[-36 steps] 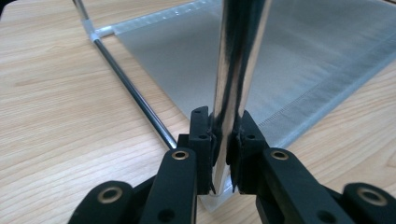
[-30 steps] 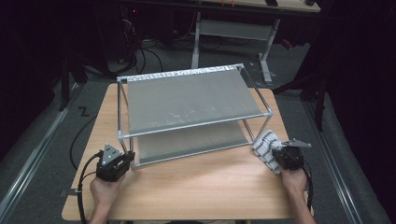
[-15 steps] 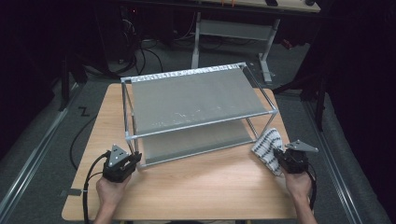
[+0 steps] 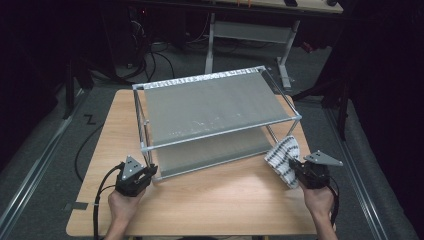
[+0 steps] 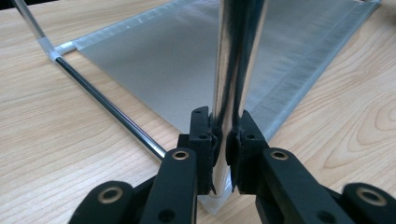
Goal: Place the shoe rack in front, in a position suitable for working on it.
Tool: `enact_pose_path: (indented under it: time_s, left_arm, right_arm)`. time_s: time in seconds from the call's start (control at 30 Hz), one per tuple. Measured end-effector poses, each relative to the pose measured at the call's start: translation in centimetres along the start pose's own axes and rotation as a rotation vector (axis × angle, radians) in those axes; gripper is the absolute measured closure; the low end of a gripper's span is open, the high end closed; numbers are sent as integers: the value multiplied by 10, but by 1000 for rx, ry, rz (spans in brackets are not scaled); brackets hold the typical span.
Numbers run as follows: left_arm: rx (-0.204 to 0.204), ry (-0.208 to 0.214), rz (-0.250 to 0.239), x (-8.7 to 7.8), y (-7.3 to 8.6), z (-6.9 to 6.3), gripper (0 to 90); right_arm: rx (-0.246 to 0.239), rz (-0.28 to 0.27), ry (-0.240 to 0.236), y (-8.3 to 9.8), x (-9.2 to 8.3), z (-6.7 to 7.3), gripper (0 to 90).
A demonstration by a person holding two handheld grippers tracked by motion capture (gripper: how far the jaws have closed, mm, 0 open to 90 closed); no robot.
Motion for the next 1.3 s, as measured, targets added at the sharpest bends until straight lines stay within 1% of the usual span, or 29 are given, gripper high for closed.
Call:
enact_pose_path:
  time_s: [0.07, 0.1, 0.13, 0.17, 0.23, 0.27, 0.3, 0.33, 0.37, 0.4, 0.43, 0.47, 0.5, 0.53, 0.57, 0.6, 0.63, 0.7, 0.73, 0.77, 0.83, 0.9, 1.0, 1.03, 1.07, 1.13, 1.17, 1.2, 1.3]
  left_arm:
    - [5, 4, -1, 1, -1, -2, 811]
    - [5, 7, -2, 2, -1, -3, 811]
    - [9, 12, 0, 3, -2, -6, 810]
    - [9, 12, 0, 3, -2, -6, 811]
    - [15, 20, 0, 4, -3, -9, 810]
    - [15, 20, 0, 4, -3, -9, 810]
    - [14, 22, -2, 5, -3, -10, 810]
    - [16, 24, -2, 6, -4, -12, 810]
    - [16, 24, -2, 6, -4, -12, 810]
    - [17, 26, -2, 7, -4, -13, 810]
    - [17, 27, -2, 8, -4, -13, 810]
    - [16, 28, -3, 8, -4, -14, 810]
    - [15, 29, -4, 8, -4, -14, 810]
    - [13, 29, -5, 8, -4, -14, 809]
    - [13, 29, -5, 8, -4, -14, 809]
    - [13, 31, -5, 8, -4, -14, 809]
    - [13, 31, -5, 8, -4, -14, 809]
    - [11, 34, -6, 8, -4, -14, 809]
    - [11, 34, -6, 8, -4, -14, 808]
    - [11, 35, -6, 8, -4, -14, 808]
    - [10, 36, -6, 9, -4, -14, 808]
    - [10, 38, -6, 9, -4, -15, 808]
    - [8, 42, -6, 10, -4, -16, 808]
    - [9, 43, -6, 10, -4, -16, 808]
    - [9, 42, -5, 11, -4, -16, 808]
    - [11, 44, -2, 11, -3, -16, 808]
    - [12, 46, 1, 11, -2, -17, 808]
    - [13, 45, 1, 11, -1, -17, 808]
    - [14, 44, 2, 12, -1, -17, 809]
  right_arm:
    - [-3, -5, -9, -1, 1, 4, 861]
    - [-3, -5, -9, -1, 1, 4, 861]
    - [-1, -5, -15, -3, 5, 7, 861]
    - [-1, -5, -15, -3, 5, 7, 861]
    - [1, -7, -21, -8, 13, 9, 860]
    - [1, -7, -21, -8, 13, 9, 860]
    - [4, -9, -19, -10, 16, 10, 860]
    - [11, -14, -8, -15, 25, 9, 860]
    - [11, -14, -8, -15, 25, 9, 860]
    - [14, -14, -4, -17, 28, 8, 860]
    - [16, -10, 5, -19, 34, 6, 860]
    - [22, -2, 21, -23, 46, 3, 860]
    - [22, -2, 21, -23, 46, 3, 860]
    - [28, 8, 44, -26, 60, -1, 860]
    - [28, 8, 44, -26, 60, -1, 860]
    - [35, 19, 57, -26, 71, -4, 860]
    - [35, 19, 57, -26, 71, -4, 860]
    - [47, 43, 81, -24, 84, -8, 859]
    - [57, 58, 94, -21, 96, -10, 859]
    - [57, 58, 94, -21, 96, -10, 859]
    - [56, 81, 106, -18, 107, -12, 859]
    - [67, 100, 115, -16, 119, -12, 858]
    - [71, 112, 118, -14, 123, -13, 857]
    - [66, 116, 119, -12, 126, -13, 857]
    - [82, 119, 113, -11, 127, -11, 856]
    - [80, 124, 113, -11, 127, -11, 856]
    - [72, 125, 111, -11, 127, -11, 857]
    - [43, 125, 112, -11, 127, -12, 857]
    - [45, 135, 118, -10, 127, -9, 858]
Point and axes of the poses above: each handheld gripper's, and its own axes: x roughly forward along the jaws, y roughly out of its underside, z roughly to its left, the point moved 10 cm from there along x, roughly forward along the jaws, and after that the axes turned 1 degree about -x, right-handed, at the moved point
